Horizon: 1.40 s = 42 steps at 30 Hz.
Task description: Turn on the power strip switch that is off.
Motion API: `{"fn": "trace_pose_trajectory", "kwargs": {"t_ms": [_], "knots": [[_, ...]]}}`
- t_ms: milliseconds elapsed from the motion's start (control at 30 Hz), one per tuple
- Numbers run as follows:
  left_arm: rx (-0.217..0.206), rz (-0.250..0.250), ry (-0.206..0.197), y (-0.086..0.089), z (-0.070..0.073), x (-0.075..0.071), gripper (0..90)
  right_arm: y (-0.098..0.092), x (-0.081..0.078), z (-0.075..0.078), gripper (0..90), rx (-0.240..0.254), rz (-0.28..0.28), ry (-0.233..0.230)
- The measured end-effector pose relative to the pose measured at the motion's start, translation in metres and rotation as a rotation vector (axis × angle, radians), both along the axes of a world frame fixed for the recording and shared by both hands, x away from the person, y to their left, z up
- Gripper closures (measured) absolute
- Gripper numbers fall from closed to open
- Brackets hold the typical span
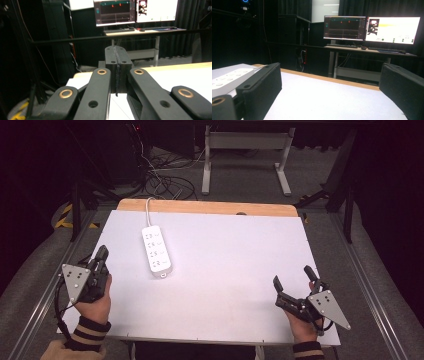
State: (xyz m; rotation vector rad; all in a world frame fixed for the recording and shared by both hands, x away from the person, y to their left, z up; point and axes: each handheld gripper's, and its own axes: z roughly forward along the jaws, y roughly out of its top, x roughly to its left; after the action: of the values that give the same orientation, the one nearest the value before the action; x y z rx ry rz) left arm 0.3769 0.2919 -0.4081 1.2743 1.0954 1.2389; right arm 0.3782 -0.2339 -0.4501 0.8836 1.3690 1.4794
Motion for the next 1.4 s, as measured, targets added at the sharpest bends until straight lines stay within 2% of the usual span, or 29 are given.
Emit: {"fn": "trace_pose_trajectory", "kwargs": {"t_ms": [67,400,633,667,700,733,800,833,967,1400], "knots": [[0.009,0.004,-0.01,-0.003,-0.001,-0.001,90.0,0.001,0.0,-0.001,5.0,-0.001,0.001,0.002],[0.02,0.006,0.011,-0.004,-0.005,0.003,90.0,0.0,-0.001,-0.001,5.0,-0.005,-0.006,-0.007],[0.033,0.001,-0.001,-0.003,-0.006,0.004,89.9,0.0,-0.001,0.0,5.0,0.0,-0.007,-0.004],[0.035,-0.006,-0.028,-0.003,-0.007,0.004,87.2,0.0,-0.001,0.0,5.0,0.0,-0.004,-0.002],[0.058,0.006,-0.067,-0.004,-0.009,0.005,59.7,0.0,0.0,0.0,5.0,-0.003,-0.003,-0.004],[0.07,0.025,-0.091,-0.006,-0.01,0.007,37.6,0.001,0.0,0.0,5.0,0.001,-0.002,-0.002],[0.075,0.055,-0.093,-0.007,-0.012,0.01,13.3,0.0,0.0,0.0,5.0,0.0,-0.002,-0.005],[0.075,0.054,-0.081,-0.008,-0.012,0.011,6.7,0.0,0.0,0.0,5.0,0.0,-0.001,-0.004],[0.076,0.056,-0.083,-0.009,-0.013,0.011,4.2,0.0,0.0,0.0,5.0,0.003,-0.004,-0.004],[0.066,0.045,-0.065,-0.01,-0.014,0.014,4.1,-0.001,0.0,0.0,5.0,0.003,-0.003,-0.007]]}}
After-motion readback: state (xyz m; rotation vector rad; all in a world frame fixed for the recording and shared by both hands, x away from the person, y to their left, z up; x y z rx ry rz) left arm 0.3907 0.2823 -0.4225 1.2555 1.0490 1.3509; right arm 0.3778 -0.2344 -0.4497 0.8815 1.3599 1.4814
